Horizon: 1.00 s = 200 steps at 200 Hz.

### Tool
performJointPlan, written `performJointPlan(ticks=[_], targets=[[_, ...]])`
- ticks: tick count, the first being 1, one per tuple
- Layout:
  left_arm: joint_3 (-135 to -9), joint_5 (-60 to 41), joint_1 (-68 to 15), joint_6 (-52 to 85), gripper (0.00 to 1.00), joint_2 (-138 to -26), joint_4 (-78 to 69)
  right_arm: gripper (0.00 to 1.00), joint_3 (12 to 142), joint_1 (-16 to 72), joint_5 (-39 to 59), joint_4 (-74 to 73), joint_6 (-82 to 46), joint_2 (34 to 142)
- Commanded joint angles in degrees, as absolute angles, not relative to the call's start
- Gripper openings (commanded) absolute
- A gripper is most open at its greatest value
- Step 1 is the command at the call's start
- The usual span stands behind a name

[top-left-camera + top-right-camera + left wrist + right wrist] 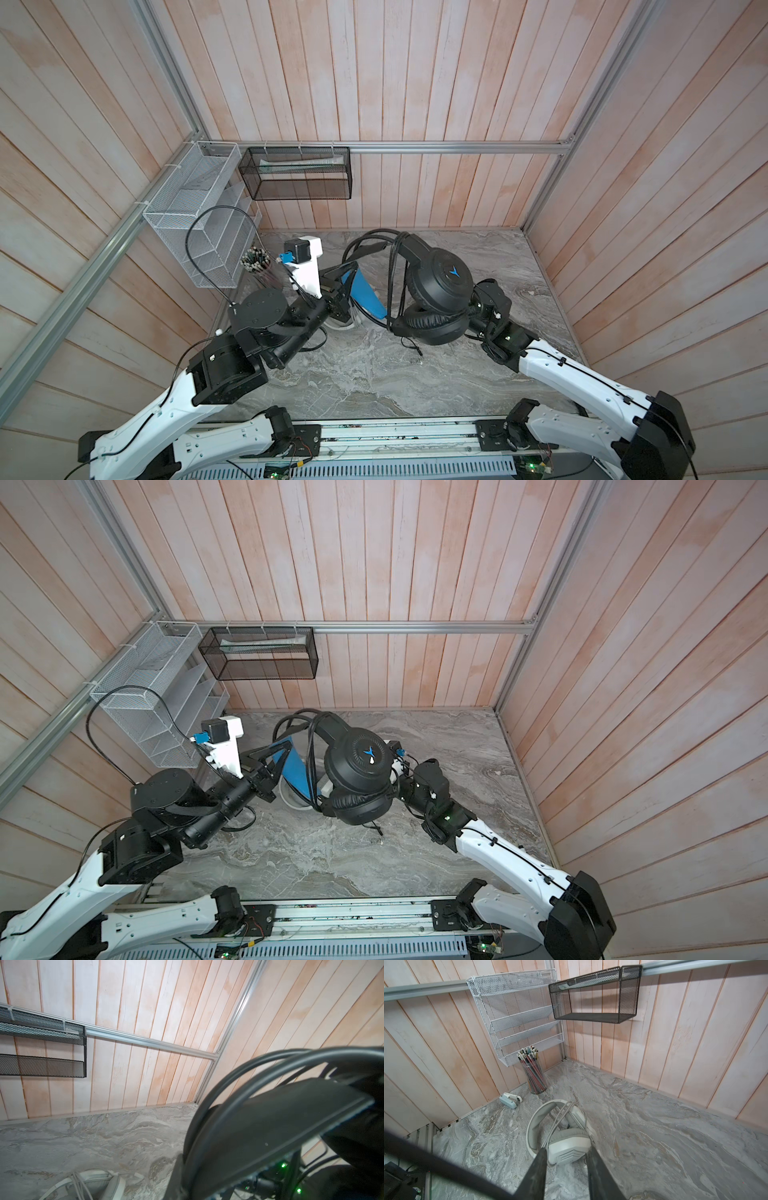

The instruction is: Wrap the headphones

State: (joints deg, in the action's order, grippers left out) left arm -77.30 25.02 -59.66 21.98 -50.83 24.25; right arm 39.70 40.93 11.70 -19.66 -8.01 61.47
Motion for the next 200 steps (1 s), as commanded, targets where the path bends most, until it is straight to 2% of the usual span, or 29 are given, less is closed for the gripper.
performJointPlan(ticks=[1,54,84,116,178,200], targets=[[-81.6,27.2,-59.7,27.7,0.0,-52.4,20.6,0.4,38.1,40.8,12.5,-25.0,-10.7,61.5],[-89.0,27.4,-59.7,28.2,0.0,-57.1,23.5,0.48,33.6,40.8,15.0,-31.7,-14.0,63.0],[-91.4,27.7,-59.7,28.1,0.0,-58.5,24.6,0.58,30.3,41.9,19.1,-38.8,-20.7,62.8],[-92.0,28.7,-59.7,27.9,0.0,-58.7,24.6,0.65,24.2,48.6,11.9,-44.7,-23.9,59.0],[-92.5,28.4,-59.7,28.5,0.0,-59.2,24.3,0.68,21.9,54.4,9.4,-52.9,-27.1,65.6],[-92.6,28.1,-59.7,28.8,0.0,-59.4,23.9,0.64,22.3,55.3,9.6,-54.7,-27.1,68.4]])
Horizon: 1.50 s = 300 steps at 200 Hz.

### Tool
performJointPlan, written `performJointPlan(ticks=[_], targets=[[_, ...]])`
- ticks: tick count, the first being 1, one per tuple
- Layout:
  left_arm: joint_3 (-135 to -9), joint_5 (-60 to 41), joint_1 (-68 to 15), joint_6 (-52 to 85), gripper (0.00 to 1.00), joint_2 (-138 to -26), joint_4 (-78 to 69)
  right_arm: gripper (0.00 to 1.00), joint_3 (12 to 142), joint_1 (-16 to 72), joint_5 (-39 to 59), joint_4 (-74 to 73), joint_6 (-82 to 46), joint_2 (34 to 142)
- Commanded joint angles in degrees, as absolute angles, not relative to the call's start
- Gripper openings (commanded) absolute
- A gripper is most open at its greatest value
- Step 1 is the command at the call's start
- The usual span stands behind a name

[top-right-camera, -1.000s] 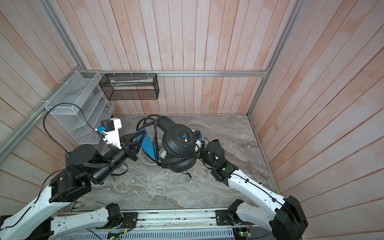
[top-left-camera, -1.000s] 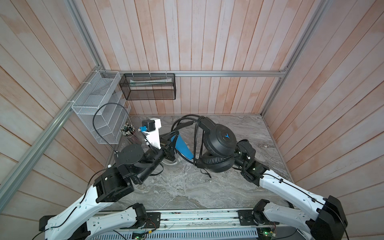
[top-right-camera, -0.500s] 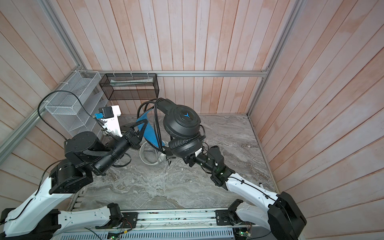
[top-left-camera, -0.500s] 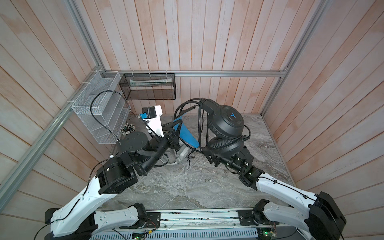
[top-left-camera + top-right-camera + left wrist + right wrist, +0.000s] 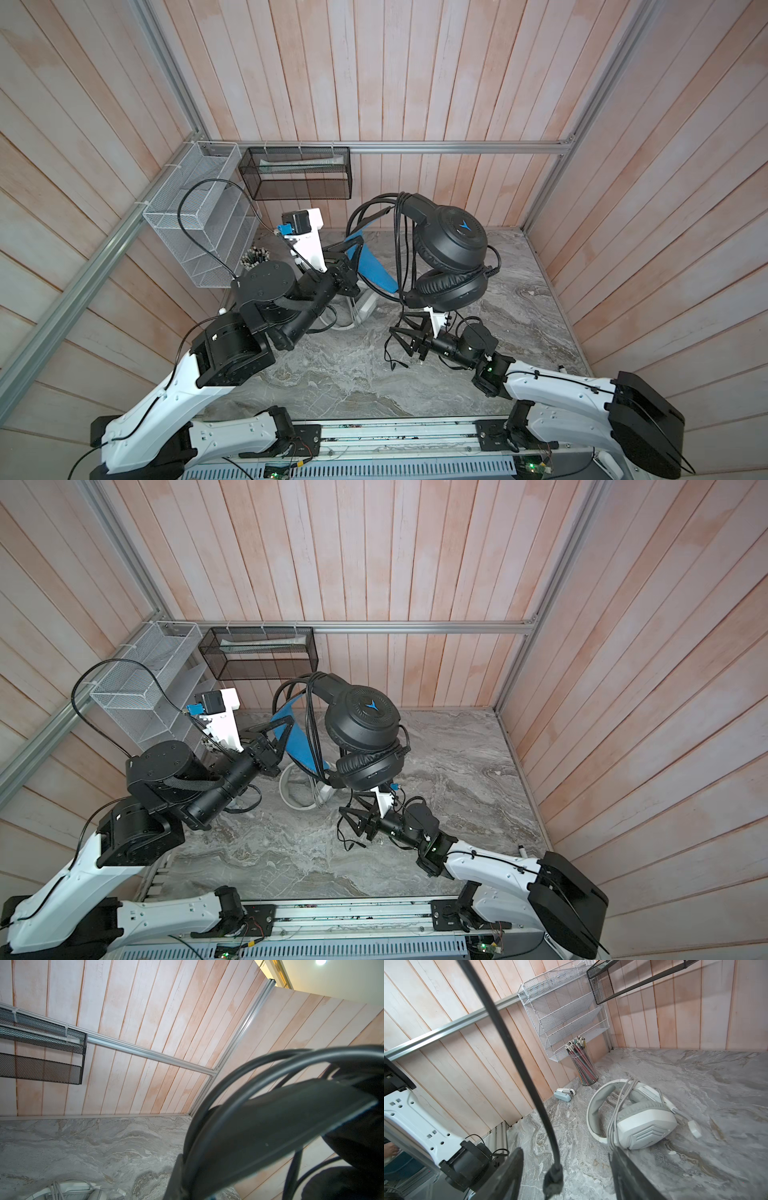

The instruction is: Wrap the headphones

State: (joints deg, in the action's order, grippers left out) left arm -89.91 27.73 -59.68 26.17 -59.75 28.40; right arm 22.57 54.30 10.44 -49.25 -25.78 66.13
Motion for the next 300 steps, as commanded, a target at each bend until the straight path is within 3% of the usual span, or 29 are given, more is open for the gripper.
performJointPlan(ticks=[1,13,33,53,74,93,140,158,177,198,233,253,300], targets=[[-92.6,28.1,-59.7,28.8,0.0,-59.4,23.9,0.64,22.3,55.3,9.6,-54.8,-27.1,68.6],[-92.6,28.0,-59.7,29.0,0.0,-59.5,23.5,0.57,22.2,55.5,9.6,-55.6,-27.1,70.2],[-92.7,27.9,-59.7,29.0,0.0,-59.5,23.0,0.39,21.4,55.6,8.3,-57.4,-27.2,73.3],[-92.6,27.8,-59.7,29.5,0.0,-59.5,22.6,0.29,20.3,55.6,7.1,-60.8,-27.5,77.8],[-92.2,27.6,-59.7,30.0,0.0,-59.4,22.1,0.29,20.1,55.6,5.5,-64.3,-28.3,81.7],[-92.1,27.8,-59.7,30.2,0.0,-59.3,22.3,0.36,21.2,55.6,5.6,-65.9,-28.6,84.5],[-91.7,28.6,-59.7,29.7,0.0,-58.4,21.9,0.36,25.8,57.2,6.7,-66.8,-28.4,90.3],[-91.3,29.0,-59.7,29.5,0.0,-58.0,21.8,0.28,25.6,57.5,4.9,-66.9,-28.3,90.8],[-91.3,29.8,-59.7,29.1,0.0,-57.8,22.1,0.11,25.1,57.6,2.8,-65.1,-28.2,90.3],[-91.5,30.7,-59.7,28.5,0.0,-58.2,22.4,0.0,24.3,59.0,1.0,-62.8,-27.8,88.9],[-93.1,35.2,-59.0,24.7,0.0,-60.4,22.3,0.0,22.3,64.7,-0.1,-60.9,-27.3,86.4],[-94.5,33.0,-55.2,23.7,0.0,-62.1,22.9,0.0,21.6,69.7,-3.3,-56.1,-25.2,83.9],[-96.5,22.0,-37.2,26.0,0.0,-67.3,24.1,0.0,19.8,79.9,-9.9,-49.3,-25.4,77.5]])
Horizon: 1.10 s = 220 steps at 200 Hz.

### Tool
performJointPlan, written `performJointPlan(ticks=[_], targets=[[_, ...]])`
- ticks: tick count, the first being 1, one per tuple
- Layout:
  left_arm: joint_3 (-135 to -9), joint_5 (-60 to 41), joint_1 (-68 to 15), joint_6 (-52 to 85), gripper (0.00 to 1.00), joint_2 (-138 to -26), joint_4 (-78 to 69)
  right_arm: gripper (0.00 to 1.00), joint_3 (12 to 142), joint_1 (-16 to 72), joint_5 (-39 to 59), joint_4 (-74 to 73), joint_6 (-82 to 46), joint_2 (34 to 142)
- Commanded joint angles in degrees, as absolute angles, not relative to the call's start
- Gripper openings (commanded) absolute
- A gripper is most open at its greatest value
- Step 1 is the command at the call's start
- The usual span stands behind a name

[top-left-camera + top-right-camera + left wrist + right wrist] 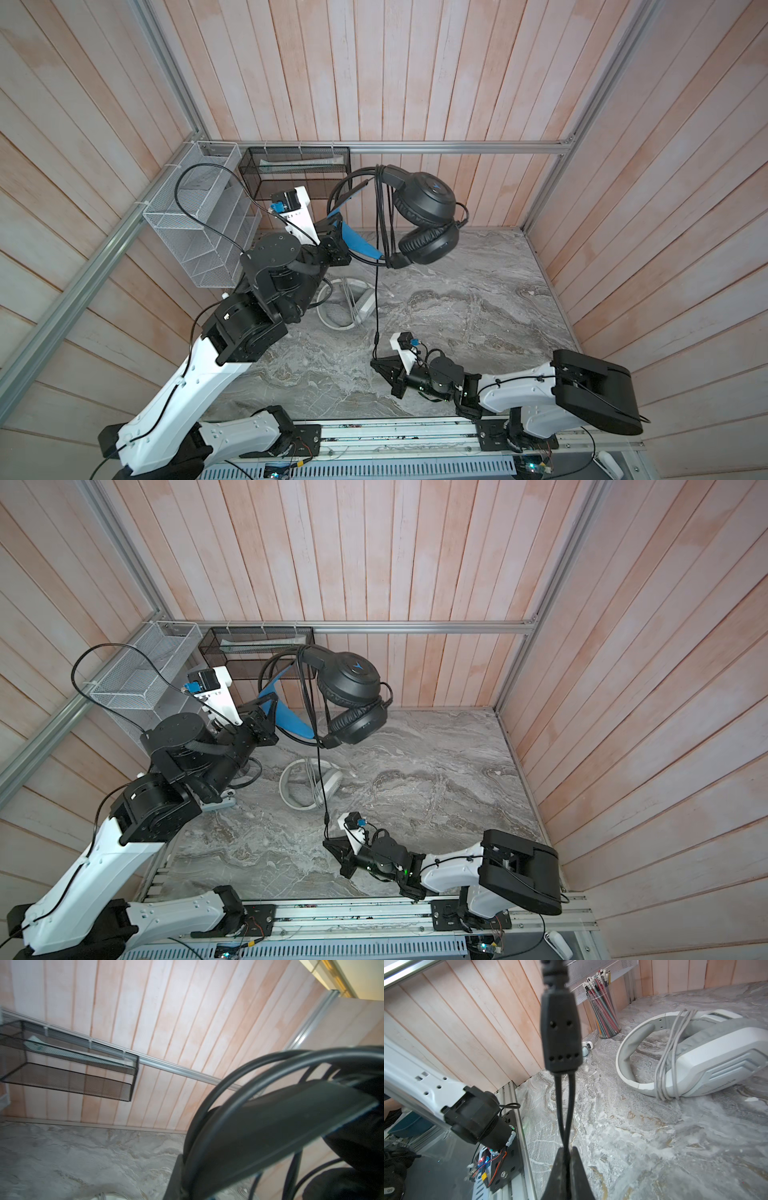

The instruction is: Wrap the headphones

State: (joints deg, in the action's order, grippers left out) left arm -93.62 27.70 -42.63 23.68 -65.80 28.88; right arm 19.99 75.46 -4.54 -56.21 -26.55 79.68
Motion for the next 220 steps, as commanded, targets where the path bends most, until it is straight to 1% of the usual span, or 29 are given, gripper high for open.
performJointPlan(ticks=[1,46,80,111,137,166,220], targets=[[-96.5,21.9,-36.9,26.1,0.0,-67.5,24.1,0.0,19.9,80.2,-10.1,-49.0,-25.3,77.4],[-95.3,18.0,-27.0,25.6,0.0,-73.9,22.4,0.0,26.2,91.4,-19.1,-36.3,-21.8,74.7],[-89.5,17.0,-22.9,25.2,0.0,-75.7,19.2,0.0,28.8,95.3,-23.2,-28.9,-21.1,71.0],[-85.8,18.3,-22.3,23.2,0.0,-77.8,17.7,0.0,30.5,96.8,-23.8,-23.3,-20.6,67.8],[-81.9,19.6,-22.2,22.2,0.0,-78.2,16.3,0.0,33.6,98.2,-26.1,-18.6,-18.5,64.4],[-78.1,19.9,-22.3,21.8,0.0,-77.7,15.4,0.0,37.0,98.3,-27.5,-14.8,-15.5,61.1],[-69.8,20.2,-22.7,21.9,0.0,-74.5,14.9,0.0,44.5,98.2,-31.6,-7.7,-8.1,58.7]])
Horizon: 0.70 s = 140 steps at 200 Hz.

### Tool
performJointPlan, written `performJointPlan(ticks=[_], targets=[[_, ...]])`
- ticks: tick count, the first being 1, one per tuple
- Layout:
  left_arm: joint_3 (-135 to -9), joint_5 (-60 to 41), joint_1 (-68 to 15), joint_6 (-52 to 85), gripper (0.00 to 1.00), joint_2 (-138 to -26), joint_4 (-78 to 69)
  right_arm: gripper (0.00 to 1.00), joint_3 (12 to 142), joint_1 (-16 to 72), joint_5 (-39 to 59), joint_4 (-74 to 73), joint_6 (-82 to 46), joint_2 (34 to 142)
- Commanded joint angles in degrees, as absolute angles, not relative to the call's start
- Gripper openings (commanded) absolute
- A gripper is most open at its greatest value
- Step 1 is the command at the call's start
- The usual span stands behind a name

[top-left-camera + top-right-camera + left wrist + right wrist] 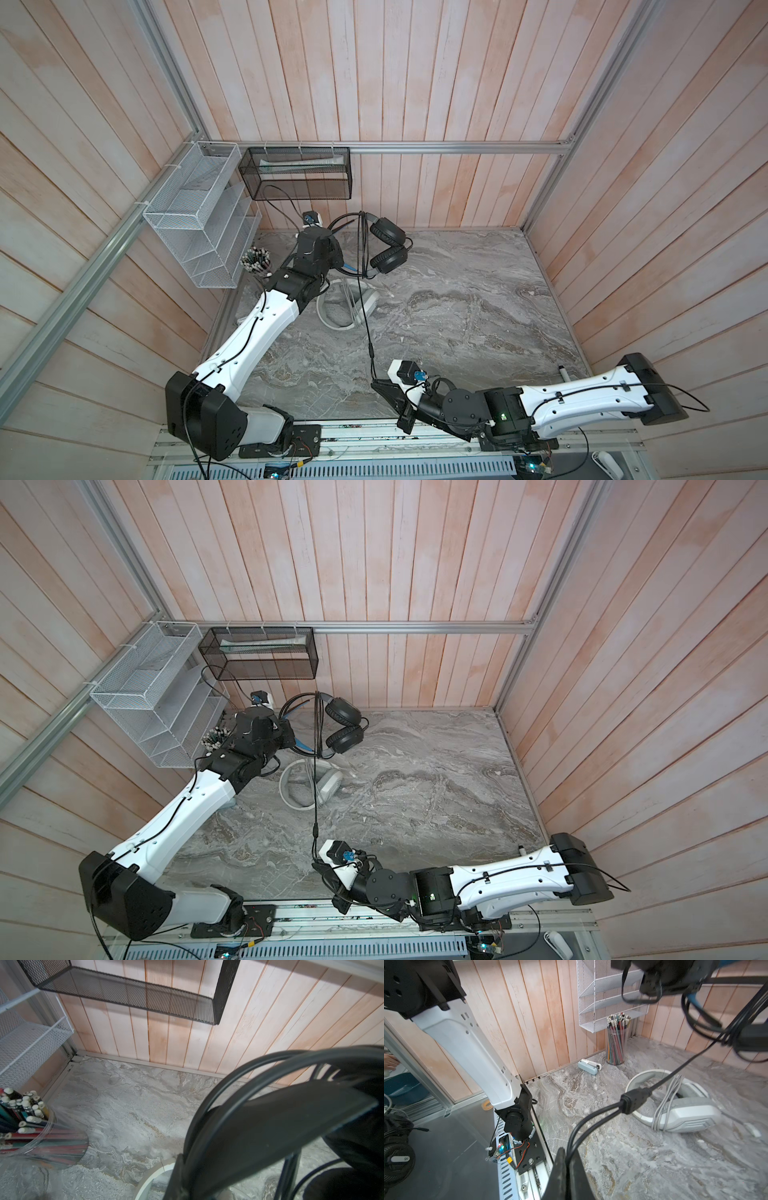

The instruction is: Wrap the headphones

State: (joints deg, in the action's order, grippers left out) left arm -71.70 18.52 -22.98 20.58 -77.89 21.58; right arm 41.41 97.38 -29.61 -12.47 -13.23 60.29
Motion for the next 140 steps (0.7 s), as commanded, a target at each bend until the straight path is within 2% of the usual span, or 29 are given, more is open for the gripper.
performJointPlan(ticks=[1,103,140], targets=[[-69.6,20.2,-22.8,21.9,0.0,-74.4,14.9,0.0,44.6,98.3,-31.7,-7.6,-7.9,58.6],[-64.7,20.7,-22.9,21.8,0.0,-73.6,14.9,0.0,51.1,98.2,-27.3,-4.4,-4.8,58.0],[-64.8,20.9,-22.9,22.0,0.0,-73.7,15.2,0.0,48.1,98.2,-26.0,-5.2,-6.0,58.8]])
